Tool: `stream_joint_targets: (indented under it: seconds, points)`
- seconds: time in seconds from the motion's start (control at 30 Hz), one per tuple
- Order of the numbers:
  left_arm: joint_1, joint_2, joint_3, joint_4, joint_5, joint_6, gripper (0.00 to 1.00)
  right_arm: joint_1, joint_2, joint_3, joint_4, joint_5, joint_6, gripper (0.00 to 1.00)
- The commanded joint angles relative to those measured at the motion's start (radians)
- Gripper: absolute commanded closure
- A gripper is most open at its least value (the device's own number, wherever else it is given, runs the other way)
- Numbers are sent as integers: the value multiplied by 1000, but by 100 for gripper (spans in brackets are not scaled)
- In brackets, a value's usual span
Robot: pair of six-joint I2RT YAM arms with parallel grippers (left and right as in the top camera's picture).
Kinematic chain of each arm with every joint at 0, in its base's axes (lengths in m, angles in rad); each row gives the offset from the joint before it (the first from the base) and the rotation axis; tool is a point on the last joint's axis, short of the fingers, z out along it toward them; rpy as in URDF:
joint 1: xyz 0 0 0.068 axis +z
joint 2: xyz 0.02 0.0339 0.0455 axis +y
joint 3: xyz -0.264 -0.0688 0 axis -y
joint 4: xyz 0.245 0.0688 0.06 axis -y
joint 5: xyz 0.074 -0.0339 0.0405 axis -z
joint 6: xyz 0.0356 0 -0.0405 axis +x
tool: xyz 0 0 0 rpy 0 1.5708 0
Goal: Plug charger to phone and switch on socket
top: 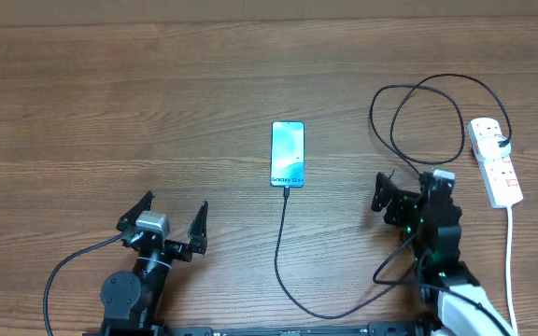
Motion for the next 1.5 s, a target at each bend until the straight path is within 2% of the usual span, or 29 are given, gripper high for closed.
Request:
stream_joint_targets:
  seconds: [0.0, 0.17, 0.47, 0.67, 0.9, 1.47]
  points:
    - [0, -11, -3, -3, -10, 27, 0, -2, -44, -47, 37, -8, -1, 0]
    - [0, -11, -3, -3, -10, 27, 1, -2, -100, -106, 92, -8, -1, 0]
    - [0, -11, -3, -3, -10, 27, 0, -2, -162, -106, 55, -27, -6, 0]
    - [0, -11, -3, -3, -10, 27, 0, -2, -203, -106, -4, -26, -10, 0]
    - [0, -11, -3, -3, -10, 27, 0, -2, -277, -106, -99, -44, -77, 0]
    - [0, -11, -3, -3, -10, 27, 0, -2, -534, -106, -315, -80, -140, 0]
